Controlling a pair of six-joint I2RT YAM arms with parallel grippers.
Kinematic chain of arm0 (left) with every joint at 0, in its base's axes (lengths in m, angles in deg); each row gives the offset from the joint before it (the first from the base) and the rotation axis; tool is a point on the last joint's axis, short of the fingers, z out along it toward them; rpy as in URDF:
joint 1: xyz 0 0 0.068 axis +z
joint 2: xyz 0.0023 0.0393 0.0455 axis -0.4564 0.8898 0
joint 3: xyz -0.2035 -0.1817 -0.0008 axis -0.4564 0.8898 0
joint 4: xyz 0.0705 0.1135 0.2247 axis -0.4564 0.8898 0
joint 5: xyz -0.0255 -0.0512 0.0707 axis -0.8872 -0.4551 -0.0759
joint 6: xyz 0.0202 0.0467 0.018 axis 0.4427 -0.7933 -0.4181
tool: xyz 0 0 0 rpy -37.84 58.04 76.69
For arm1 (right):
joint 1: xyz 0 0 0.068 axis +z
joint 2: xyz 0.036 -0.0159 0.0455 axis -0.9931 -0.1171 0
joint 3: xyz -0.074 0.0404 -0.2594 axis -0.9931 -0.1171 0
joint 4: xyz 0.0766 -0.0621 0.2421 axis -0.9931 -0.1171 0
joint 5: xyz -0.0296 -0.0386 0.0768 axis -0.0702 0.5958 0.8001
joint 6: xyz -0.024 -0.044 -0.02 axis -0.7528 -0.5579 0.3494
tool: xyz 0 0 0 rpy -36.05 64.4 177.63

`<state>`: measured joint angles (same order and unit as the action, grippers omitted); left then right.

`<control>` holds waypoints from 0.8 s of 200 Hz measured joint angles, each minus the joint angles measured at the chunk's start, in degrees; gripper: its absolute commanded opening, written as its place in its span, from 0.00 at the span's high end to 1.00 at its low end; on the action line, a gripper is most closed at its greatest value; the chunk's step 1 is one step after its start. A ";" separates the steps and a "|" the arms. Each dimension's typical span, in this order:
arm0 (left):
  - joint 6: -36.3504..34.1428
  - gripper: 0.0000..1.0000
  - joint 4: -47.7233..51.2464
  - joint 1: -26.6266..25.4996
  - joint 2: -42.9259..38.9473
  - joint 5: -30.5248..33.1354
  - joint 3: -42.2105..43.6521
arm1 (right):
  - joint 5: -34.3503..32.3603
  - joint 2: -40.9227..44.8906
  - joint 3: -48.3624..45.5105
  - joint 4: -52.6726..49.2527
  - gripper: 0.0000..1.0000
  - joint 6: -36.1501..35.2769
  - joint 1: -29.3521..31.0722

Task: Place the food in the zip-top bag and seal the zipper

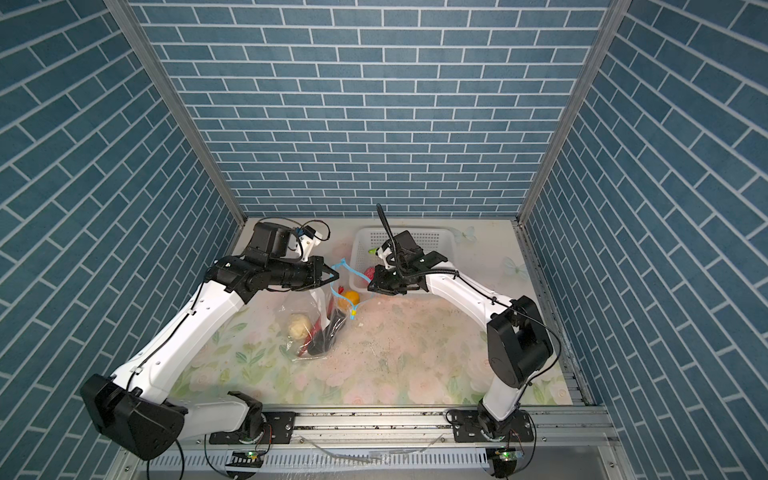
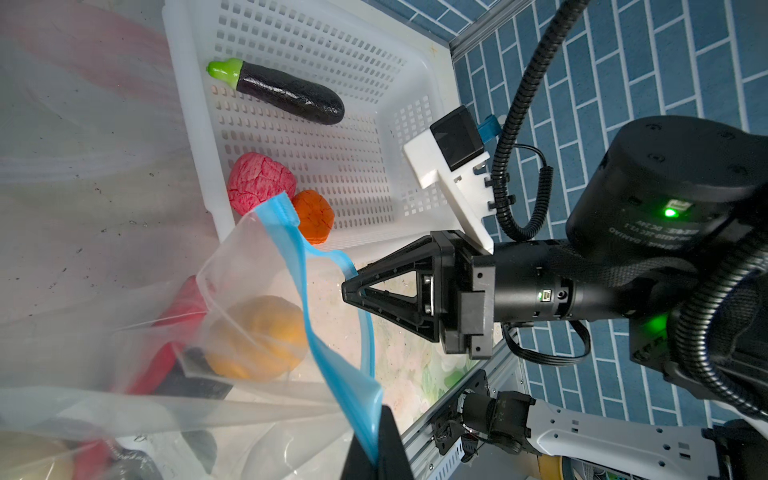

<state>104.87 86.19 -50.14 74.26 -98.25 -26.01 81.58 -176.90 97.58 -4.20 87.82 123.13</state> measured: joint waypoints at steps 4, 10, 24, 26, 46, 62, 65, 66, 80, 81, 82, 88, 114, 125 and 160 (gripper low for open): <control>0.00 1.00 0.09 0.07 -0.07 0.00 0.00 | 0.07 0.00 0.00 0.07 0.92 0.04 0.04; 0.00 1.00 0.22 0.17 -0.15 0.00 0.00 | 0.07 0.00 0.00 0.09 0.92 0.00 0.15; 0.02 1.00 0.31 0.44 -0.28 0.00 0.00 | 0.04 0.00 0.04 -0.11 0.93 0.00 0.39; 0.00 1.00 0.31 0.48 -0.31 0.00 0.00 | 0.04 0.00 0.04 -0.11 0.94 0.00 0.39; 0.00 1.00 0.61 0.98 -0.33 -0.07 0.00 | -0.09 0.09 0.26 -0.57 0.95 0.00 0.68; -0.02 1.00 0.94 1.49 -0.37 -0.17 -0.02 | -0.50 0.11 1.31 -1.57 0.95 -0.02 1.09; -0.04 1.00 1.03 1.57 -0.39 -0.22 -0.02 | -0.55 0.11 1.75 -1.90 0.95 -0.02 1.20; -0.04 1.00 1.05 1.62 -0.39 -0.22 -0.02 | -0.57 0.11 1.81 -1.97 0.95 -0.02 1.22; -0.04 1.00 1.53 2.01 -0.50 -0.26 -0.37 | -0.90 0.11 3.98 -3.13 0.96 -0.07 1.90; -0.04 1.00 1.55 2.03 -0.52 -0.28 -0.39 | -0.92 0.13 4.09 -3.17 0.96 -0.09 1.95; -0.04 1.00 1.57 2.08 -0.55 -0.28 -0.46 | -0.96 0.13 4.33 -3.28 0.96 -0.09 2.03; -0.04 1.00 1.64 2.21 -0.68 -0.28 -0.63 | -1.07 0.17 5.27 -3.78 0.96 -0.17 2.34; -0.15 1.00 1.92 3.04 -1.99 -0.31 -1.31 | -1.95 0.59 9.86 -5.97 0.96 -0.61 3.69; -0.17 1.00 1.92 3.54 -2.58 -0.42 -1.66 | -2.32 0.59 11.91 -7.10 0.96 -0.72 4.13; -0.17 1.00 1.95 5.44 -4.33 -0.57 -2.47 | -3.43 0.59 18.27 -11.50 0.96 -2.05 5.20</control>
<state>104.69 88.14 -44.70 69.93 -98.82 -28.48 78.15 -176.31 115.85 -15.69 85.77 128.34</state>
